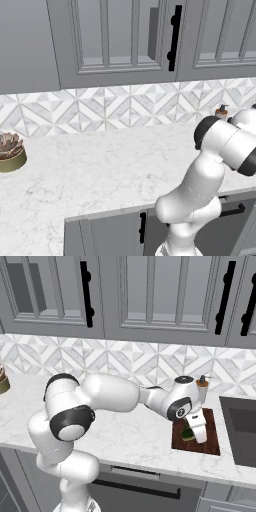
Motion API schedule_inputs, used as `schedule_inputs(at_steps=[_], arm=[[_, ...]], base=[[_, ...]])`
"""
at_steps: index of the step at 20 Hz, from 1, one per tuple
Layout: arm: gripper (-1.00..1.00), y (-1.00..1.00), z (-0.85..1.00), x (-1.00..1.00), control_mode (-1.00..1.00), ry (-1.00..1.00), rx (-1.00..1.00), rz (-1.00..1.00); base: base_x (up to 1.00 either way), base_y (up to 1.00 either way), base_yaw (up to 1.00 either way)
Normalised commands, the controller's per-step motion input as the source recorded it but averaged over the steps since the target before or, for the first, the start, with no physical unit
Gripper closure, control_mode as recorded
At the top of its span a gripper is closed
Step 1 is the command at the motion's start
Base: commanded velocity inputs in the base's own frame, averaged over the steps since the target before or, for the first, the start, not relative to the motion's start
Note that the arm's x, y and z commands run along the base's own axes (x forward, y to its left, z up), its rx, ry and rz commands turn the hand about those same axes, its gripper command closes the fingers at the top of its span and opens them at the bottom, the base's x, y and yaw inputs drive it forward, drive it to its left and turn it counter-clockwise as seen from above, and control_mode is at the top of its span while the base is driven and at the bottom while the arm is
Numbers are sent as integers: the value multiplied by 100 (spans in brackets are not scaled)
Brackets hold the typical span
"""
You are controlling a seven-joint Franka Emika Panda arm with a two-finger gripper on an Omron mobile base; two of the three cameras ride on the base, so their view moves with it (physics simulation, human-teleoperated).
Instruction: Pick up the sponge from the counter and clean the cutting board by briefly scrubbing or pressing down on the cutting board. Once finished, release the sponge.
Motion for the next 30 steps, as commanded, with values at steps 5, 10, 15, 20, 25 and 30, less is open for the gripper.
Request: schedule_inputs(at_steps=[5, 10, 15, 20, 25, 30], arm=[[100, -29, 0, 4, -100, -15, 0, -14], [100, -61, -9, 0, -100, -19, 0, -11], [100, -55, -11, 0, -100, -3, 0, -13], [100, -48, 0, 2, -100, 9, 0, -5], [100, -11, 0, 11, -100, 2, 0, 0], [100, 1, -21, 9, -100, 0, -3, 0]], base=[[0, 0, 0], [0, 0, 0], [0, 0, 0], [0, 0, 0], [0, 0, 0], [0, 0, 0]])
